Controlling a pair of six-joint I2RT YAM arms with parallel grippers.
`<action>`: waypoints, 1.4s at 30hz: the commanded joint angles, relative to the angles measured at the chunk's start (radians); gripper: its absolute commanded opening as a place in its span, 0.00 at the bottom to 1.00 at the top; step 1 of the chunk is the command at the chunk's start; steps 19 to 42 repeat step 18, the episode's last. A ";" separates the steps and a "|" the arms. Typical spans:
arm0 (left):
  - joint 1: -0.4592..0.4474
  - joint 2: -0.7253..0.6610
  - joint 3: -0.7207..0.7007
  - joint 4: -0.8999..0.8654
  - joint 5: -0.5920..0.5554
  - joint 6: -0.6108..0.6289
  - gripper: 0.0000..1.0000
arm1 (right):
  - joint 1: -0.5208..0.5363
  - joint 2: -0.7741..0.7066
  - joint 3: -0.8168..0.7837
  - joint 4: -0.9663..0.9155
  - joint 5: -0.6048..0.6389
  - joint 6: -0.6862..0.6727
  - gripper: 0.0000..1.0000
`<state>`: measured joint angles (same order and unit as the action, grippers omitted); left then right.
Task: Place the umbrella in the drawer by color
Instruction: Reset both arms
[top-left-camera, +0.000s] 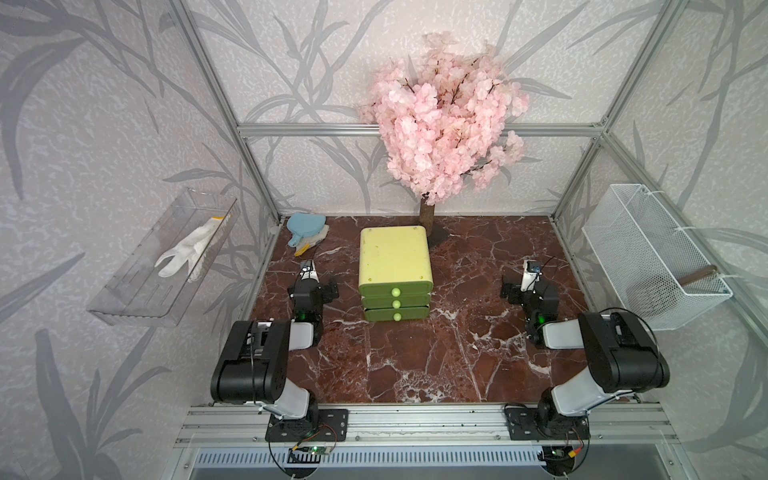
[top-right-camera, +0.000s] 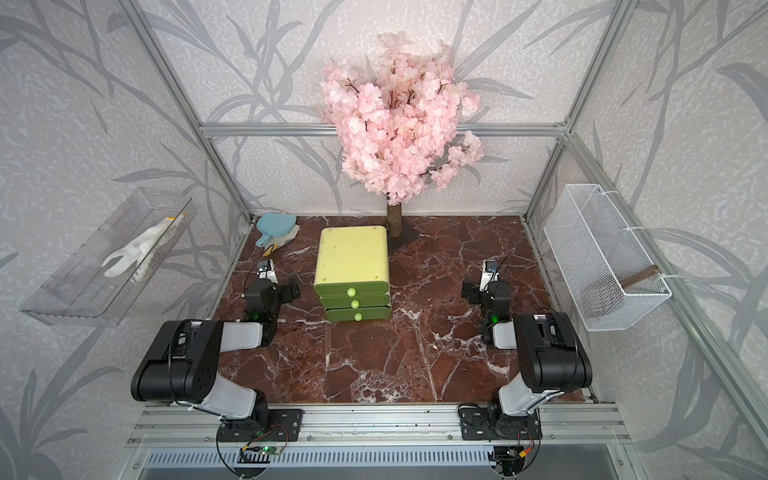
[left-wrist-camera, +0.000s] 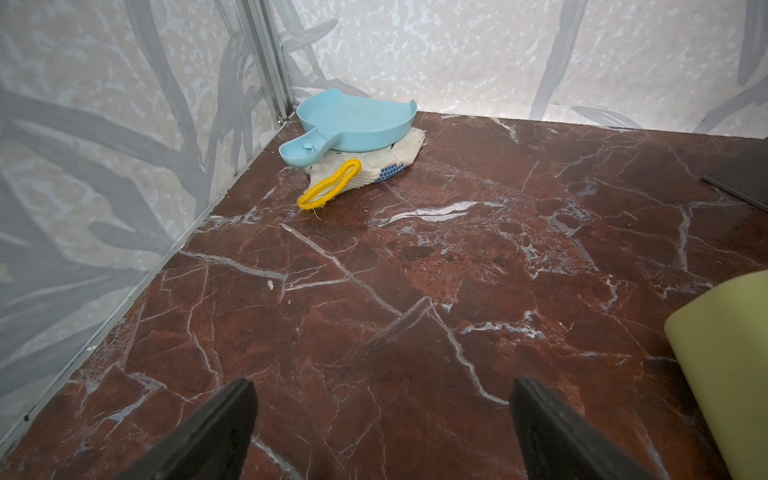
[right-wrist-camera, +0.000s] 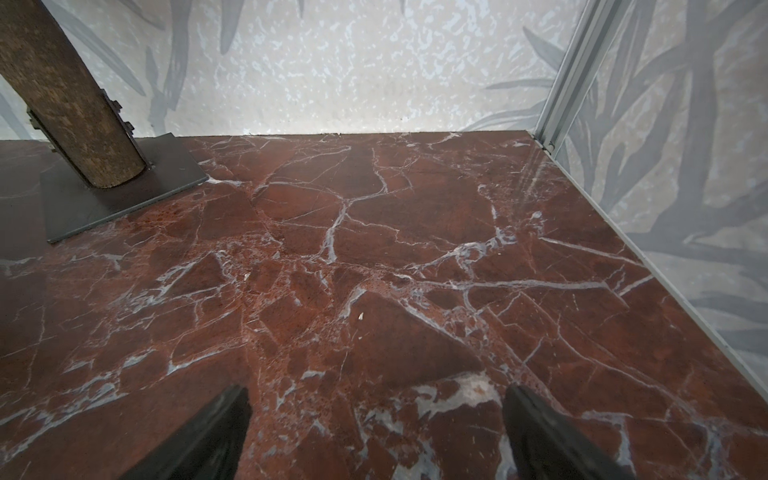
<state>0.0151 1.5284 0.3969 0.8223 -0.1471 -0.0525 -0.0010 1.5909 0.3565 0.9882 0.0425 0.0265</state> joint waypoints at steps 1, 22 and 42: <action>0.002 -0.005 0.010 -0.005 0.001 0.000 1.00 | 0.005 -0.010 0.006 -0.005 -0.010 -0.011 0.99; 0.003 -0.005 0.010 -0.007 0.003 -0.001 1.00 | -0.019 -0.006 0.027 -0.043 -0.045 0.013 0.99; 0.003 -0.005 0.010 -0.007 0.003 -0.001 1.00 | -0.019 -0.006 0.027 -0.043 -0.045 0.013 0.99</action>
